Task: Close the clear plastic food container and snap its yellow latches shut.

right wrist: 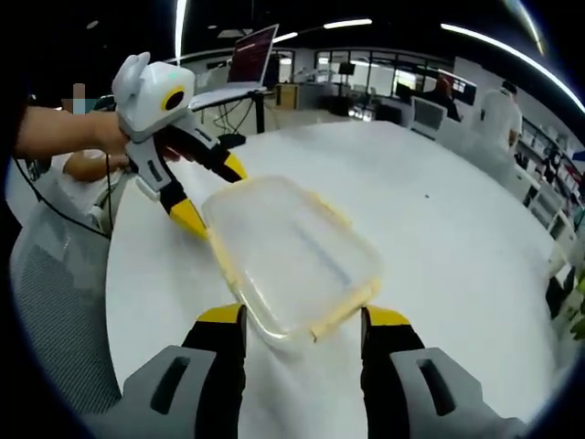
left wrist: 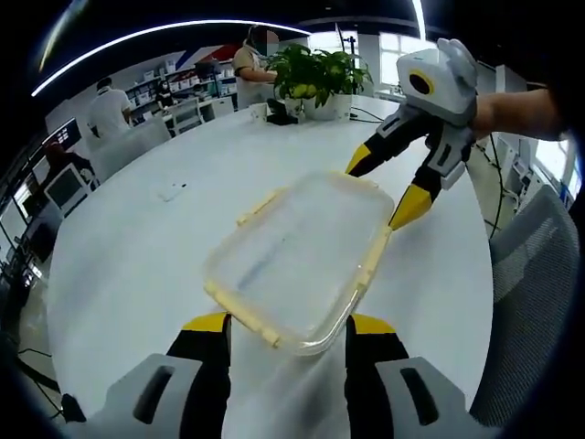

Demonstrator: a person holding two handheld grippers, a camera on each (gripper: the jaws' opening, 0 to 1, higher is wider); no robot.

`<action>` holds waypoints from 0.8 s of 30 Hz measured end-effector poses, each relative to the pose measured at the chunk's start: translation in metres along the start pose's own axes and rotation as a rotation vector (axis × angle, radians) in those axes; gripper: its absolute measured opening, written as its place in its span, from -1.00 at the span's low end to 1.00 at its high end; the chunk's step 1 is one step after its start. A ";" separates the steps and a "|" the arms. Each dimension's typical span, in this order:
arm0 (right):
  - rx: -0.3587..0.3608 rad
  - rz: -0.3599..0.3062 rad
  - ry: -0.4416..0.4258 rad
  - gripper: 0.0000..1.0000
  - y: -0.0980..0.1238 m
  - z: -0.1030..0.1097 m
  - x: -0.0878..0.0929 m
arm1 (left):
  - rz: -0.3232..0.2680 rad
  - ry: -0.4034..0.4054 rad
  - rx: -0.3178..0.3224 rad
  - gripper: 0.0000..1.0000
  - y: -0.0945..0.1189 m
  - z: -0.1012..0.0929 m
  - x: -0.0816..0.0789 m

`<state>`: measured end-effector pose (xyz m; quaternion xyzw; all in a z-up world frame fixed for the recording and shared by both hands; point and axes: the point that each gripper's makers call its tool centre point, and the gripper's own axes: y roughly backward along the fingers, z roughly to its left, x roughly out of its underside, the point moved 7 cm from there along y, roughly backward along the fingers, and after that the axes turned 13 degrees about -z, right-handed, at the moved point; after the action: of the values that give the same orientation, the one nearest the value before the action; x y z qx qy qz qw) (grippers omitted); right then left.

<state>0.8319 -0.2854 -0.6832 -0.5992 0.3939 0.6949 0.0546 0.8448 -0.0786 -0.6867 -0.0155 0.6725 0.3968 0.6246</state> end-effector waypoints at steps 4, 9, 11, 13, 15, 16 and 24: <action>0.003 0.005 0.010 -0.07 0.002 0.002 0.000 | -0.003 0.040 0.006 -0.08 0.001 -0.002 0.001; 0.023 -0.001 0.019 0.03 0.007 0.008 0.001 | -0.015 0.055 -0.006 0.00 0.009 -0.004 0.001; 0.030 -0.007 0.013 0.06 0.010 0.011 0.003 | -0.023 0.057 -0.009 0.04 0.013 -0.007 0.000; 0.036 -0.013 0.008 0.11 0.015 0.014 0.004 | -0.033 0.057 -0.014 0.09 0.016 -0.008 -0.001; 0.047 -0.022 -0.005 0.17 0.019 0.016 0.005 | -0.043 0.061 -0.017 0.14 0.020 -0.010 -0.001; 0.051 -0.032 -0.010 0.20 0.022 0.018 0.005 | -0.049 0.064 -0.018 0.17 0.022 -0.011 -0.001; 0.117 -0.116 -0.069 0.40 0.048 0.024 0.003 | -0.123 0.093 -0.021 0.40 0.041 -0.026 -0.005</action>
<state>0.7857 -0.3047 -0.6638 -0.5925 0.3962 0.6866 0.1433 0.8033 -0.0676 -0.6635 -0.0819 0.6943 0.3635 0.6157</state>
